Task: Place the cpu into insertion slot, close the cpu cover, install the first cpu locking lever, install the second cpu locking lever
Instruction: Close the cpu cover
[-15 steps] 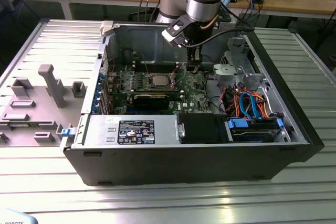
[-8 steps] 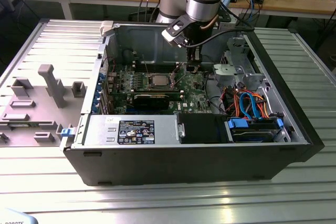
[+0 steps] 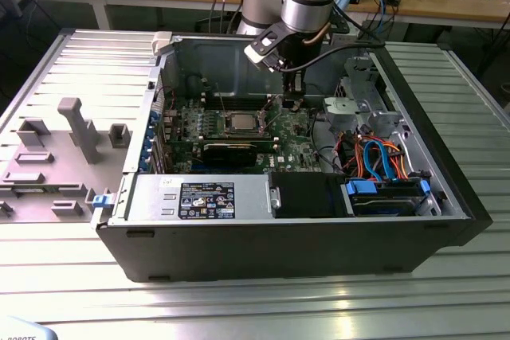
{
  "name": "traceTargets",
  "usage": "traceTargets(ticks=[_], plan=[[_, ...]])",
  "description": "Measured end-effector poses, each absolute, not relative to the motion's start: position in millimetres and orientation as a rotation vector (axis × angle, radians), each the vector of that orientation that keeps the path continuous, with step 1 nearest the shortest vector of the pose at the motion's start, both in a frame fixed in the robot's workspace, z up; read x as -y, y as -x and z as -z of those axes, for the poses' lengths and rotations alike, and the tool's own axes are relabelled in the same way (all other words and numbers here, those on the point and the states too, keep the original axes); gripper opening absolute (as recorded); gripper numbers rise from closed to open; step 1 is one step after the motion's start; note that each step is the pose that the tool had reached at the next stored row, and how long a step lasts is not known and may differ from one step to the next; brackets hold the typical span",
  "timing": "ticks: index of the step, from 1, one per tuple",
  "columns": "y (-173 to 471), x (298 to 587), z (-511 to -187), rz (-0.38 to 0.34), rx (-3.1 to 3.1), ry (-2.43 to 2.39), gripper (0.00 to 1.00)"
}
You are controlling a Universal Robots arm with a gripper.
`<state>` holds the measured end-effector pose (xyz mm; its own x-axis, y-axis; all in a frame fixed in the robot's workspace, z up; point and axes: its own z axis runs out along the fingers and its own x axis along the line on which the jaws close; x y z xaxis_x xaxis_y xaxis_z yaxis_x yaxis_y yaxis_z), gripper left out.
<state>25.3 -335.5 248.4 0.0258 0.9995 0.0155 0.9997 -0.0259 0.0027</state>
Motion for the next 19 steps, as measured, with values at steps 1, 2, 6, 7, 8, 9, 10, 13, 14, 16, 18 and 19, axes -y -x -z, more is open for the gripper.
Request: traceTargets(ticks=[1,2,6,7,8,9,10,13,14,16,18,19], plan=[[-24,336,-248,0.02,2.186,2.243,0.11],[-23,336,-248,0.021,2.186,2.243,0.11],[-14,336,-248,0.022,2.185,2.242,0.11],[-12,336,-248,0.023,2.185,2.242,0.11],[-11,336,-248,0.023,2.185,2.242,0.11],[-10,336,-248,0.023,2.185,2.242,0.11],[-8,336,-248,0.023,2.185,2.242,0.11],[-3,336,-248,0.024,2.185,2.241,0.11],[-2,336,-248,0.024,2.185,2.241,0.11],[0,336,-248,0.024,2.184,2.241,0.11],[3,336,-248,0.025,2.184,2.241,0.11],[4,336,-248,0.025,2.184,2.241,0.11]])
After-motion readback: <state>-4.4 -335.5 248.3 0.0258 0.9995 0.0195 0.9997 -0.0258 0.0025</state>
